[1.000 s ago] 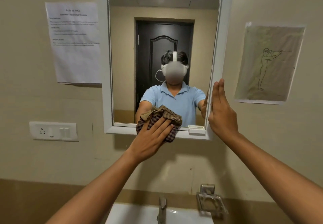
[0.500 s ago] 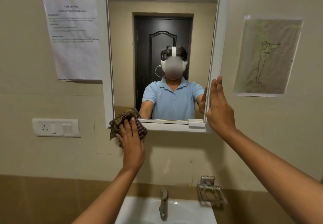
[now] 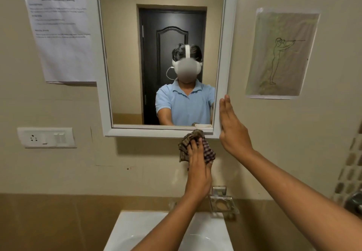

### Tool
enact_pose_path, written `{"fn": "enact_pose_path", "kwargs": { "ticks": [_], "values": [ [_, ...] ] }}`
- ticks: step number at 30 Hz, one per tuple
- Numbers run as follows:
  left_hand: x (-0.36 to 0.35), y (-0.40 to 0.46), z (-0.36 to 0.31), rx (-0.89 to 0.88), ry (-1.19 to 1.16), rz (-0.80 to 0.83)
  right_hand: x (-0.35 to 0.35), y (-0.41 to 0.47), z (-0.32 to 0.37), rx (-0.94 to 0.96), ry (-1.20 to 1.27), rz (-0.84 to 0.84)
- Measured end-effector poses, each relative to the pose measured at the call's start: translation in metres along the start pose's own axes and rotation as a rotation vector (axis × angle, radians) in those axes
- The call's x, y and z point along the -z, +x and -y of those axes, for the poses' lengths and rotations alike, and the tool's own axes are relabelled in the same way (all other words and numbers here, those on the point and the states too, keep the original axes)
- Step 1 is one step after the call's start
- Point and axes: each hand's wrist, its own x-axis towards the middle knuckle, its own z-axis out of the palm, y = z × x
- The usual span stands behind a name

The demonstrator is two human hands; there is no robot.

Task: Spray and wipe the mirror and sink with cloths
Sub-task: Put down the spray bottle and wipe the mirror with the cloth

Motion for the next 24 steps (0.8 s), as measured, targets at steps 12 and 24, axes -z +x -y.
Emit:
{"fn": "enact_pose_path", "kwargs": {
  "ticks": [12,24],
  "values": [
    [0.016,-0.044,0.027,0.751,-0.820,-0.351,-0.022,-0.082,-0.008,0.000,0.164,0.111],
    [0.072,-0.126,0.106,0.956,-0.640,-0.407,-0.125,-0.227,0.014,-0.106,0.232,0.583]
  ]
}}
